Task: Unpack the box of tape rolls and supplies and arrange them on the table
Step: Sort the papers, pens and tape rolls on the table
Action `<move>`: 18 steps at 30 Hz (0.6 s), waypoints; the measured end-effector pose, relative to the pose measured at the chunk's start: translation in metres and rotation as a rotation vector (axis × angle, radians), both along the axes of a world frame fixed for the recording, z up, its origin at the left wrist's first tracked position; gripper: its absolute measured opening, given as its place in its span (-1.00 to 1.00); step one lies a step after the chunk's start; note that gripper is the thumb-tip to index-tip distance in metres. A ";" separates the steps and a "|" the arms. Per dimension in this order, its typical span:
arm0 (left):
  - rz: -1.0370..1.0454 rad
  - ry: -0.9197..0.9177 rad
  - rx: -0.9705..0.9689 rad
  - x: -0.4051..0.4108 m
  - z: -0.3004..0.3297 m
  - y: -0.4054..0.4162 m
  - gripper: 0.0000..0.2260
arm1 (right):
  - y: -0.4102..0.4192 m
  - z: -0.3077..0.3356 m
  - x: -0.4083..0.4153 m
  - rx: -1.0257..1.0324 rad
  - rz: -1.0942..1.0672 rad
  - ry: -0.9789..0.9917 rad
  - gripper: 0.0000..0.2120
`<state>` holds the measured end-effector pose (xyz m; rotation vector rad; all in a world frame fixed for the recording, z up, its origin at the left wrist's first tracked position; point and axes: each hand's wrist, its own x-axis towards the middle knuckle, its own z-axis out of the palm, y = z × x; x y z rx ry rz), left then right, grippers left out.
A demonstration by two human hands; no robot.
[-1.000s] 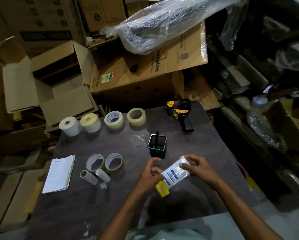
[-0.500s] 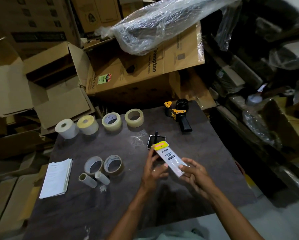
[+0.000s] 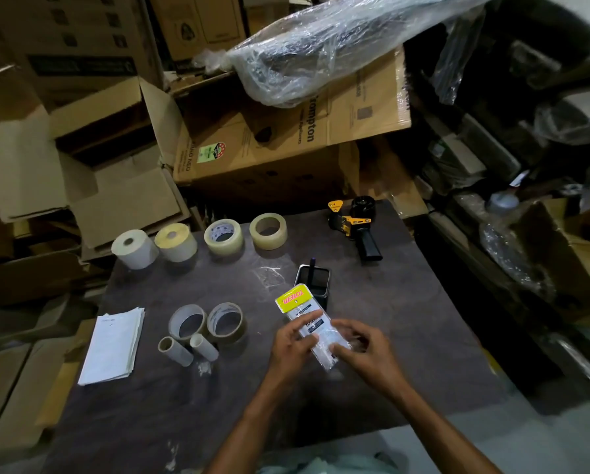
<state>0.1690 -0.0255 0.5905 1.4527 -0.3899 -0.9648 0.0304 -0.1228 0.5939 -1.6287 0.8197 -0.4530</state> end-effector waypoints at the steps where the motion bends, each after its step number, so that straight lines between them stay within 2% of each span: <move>1: 0.004 0.012 0.003 0.001 0.001 0.002 -0.62 | 0.001 -0.001 0.001 -0.053 0.013 0.025 -0.66; 7: 0.031 0.087 0.013 0.006 0.003 0.010 -0.63 | 0.003 -0.007 0.009 -0.093 -0.009 0.075 -0.87; 11: 0.042 0.094 0.011 0.011 0.001 0.016 -0.63 | 0.008 0.004 0.013 -0.166 -0.004 0.042 -0.89; 18: 0.117 0.188 0.019 0.019 0.001 0.020 -0.64 | 0.015 0.015 0.008 -0.495 0.129 -0.041 -0.89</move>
